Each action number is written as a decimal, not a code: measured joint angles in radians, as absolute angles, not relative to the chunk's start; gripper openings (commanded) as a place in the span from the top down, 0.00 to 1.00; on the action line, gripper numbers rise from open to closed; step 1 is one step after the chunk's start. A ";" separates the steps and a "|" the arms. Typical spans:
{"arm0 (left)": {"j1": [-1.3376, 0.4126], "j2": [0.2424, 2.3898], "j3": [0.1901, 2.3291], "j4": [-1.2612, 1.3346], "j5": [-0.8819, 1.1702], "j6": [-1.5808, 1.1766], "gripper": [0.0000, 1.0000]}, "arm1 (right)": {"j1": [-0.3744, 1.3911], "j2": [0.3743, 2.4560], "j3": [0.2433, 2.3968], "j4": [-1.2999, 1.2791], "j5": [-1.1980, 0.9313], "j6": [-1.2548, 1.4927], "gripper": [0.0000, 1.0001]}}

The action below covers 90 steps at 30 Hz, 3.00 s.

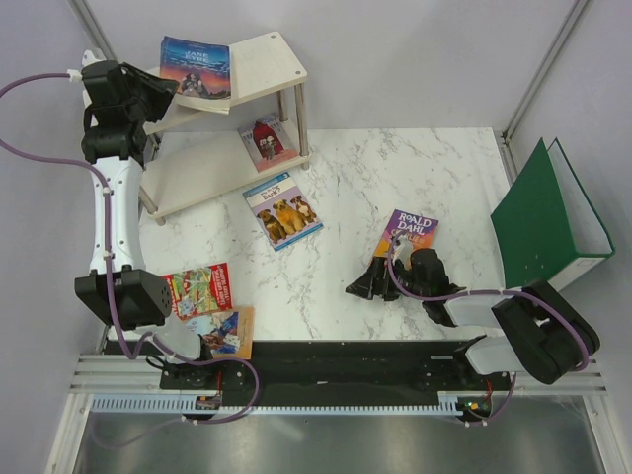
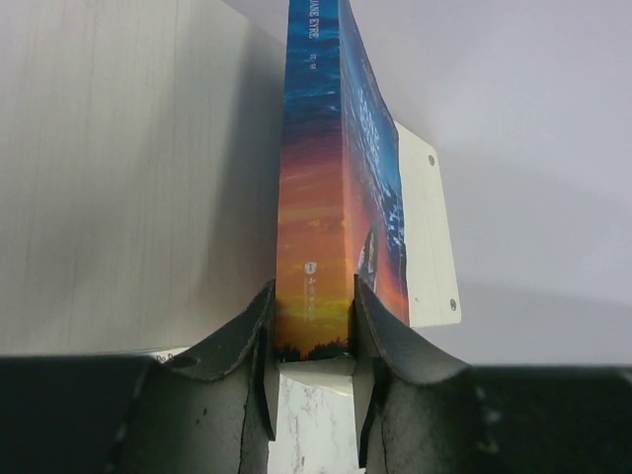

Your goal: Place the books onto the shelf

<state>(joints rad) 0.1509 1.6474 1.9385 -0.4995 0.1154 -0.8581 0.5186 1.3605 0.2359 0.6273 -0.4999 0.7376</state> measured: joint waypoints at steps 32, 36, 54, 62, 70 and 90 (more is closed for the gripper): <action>0.171 1.565 1.861 -0.557 -0.121 -0.963 0.87 | 0.519 1.368 0.236 0.639 -0.507 0.738 0.02; 0.185 1.586 1.867 -0.543 -0.093 -0.967 0.62 | 0.519 1.369 0.236 0.639 -0.507 0.738 0.02; 0.189 1.547 1.826 -0.577 -0.184 -0.916 0.00 | 0.518 1.382 0.236 0.657 -0.519 0.739 0.02; 0.191 1.455 1.839 -0.596 -0.339 -0.827 0.02 | 0.518 1.365 0.236 0.631 -0.517 0.739 0.02; 0.162 1.300 1.740 -0.554 -0.028 -0.629 0.08 | 0.519 1.242 0.313 0.373 -0.411 0.684 0.02; -0.698 1.591 1.054 -0.288 0.258 -0.566 0.16 | 0.374 1.060 0.598 -0.238 0.211 0.714 0.02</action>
<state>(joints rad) -0.6983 1.5909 1.0542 -0.2882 0.2584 -0.5663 0.3740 1.0603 0.5980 -0.2379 0.2111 0.7139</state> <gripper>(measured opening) 0.855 0.982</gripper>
